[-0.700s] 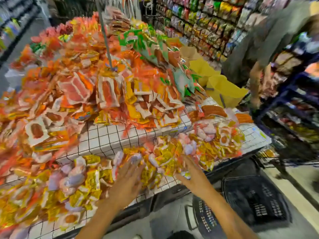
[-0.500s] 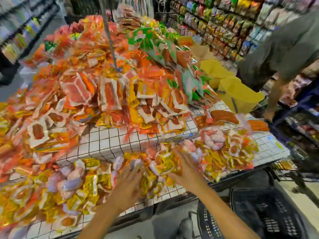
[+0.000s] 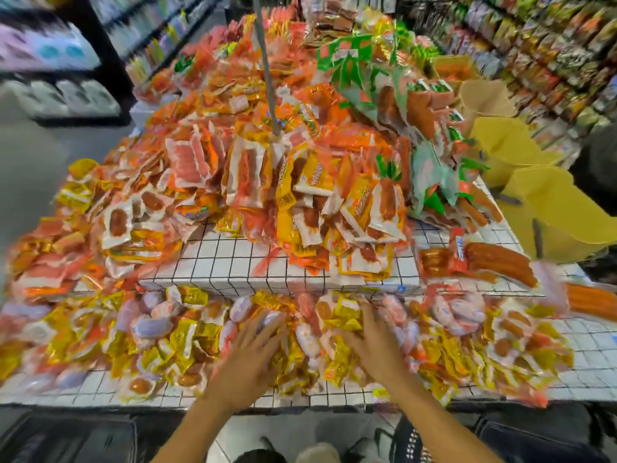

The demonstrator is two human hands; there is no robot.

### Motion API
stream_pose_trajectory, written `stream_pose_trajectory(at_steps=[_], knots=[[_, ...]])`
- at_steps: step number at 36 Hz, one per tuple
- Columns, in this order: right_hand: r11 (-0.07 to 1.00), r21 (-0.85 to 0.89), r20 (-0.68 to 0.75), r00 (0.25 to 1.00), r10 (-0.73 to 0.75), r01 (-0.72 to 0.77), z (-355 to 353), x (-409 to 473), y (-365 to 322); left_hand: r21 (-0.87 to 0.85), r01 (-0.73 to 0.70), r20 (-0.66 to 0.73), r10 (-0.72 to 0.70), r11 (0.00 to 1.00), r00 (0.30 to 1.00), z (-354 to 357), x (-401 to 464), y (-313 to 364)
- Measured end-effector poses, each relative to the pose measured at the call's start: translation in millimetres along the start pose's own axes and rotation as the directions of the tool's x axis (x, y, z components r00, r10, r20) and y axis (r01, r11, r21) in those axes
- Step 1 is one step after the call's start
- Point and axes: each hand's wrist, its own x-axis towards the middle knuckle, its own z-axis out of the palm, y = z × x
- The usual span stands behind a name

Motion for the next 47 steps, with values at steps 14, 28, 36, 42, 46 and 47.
stream_pose_trajectory(at_steps=[14, 28, 36, 42, 46, 47], knots=[[0.760, 0.649, -0.104, 0.985, 0.140, -0.039, -46, -21, -39, -0.676, 0.155, -0.129, -0.323, 0.720, 0.938, -42, 28, 85], [0.929, 0.261, 0.099, 0.950, -0.297, 0.263, -39, -54, -91, -0.856, 0.412, 0.495, -0.265, -0.312, 0.828, -50, 44, 97], [0.927, 0.278, 0.144, 0.943, -0.299, 0.251, -63, -73, -53, -0.780, 0.378, 0.532, -0.211, -0.498, 0.820, -28, 48, 105], [0.887, 0.461, -0.151, 0.987, 0.047, 0.028, -93, -94, 43, -0.763, 0.442, 0.584, -0.211, -0.472, 0.783, -13, 64, 123], [0.839, 0.536, -0.314, 0.901, 0.299, -0.091, -116, -111, 125, -0.764, 0.518, 0.607, -0.158, -0.385, 0.779, -10, 81, 151], [0.837, 0.533, -0.339, 0.876, 0.343, -0.122, -122, -114, 143, -0.770, 0.526, 0.611, -0.178, -0.363, 0.771, -9, 85, 159]])
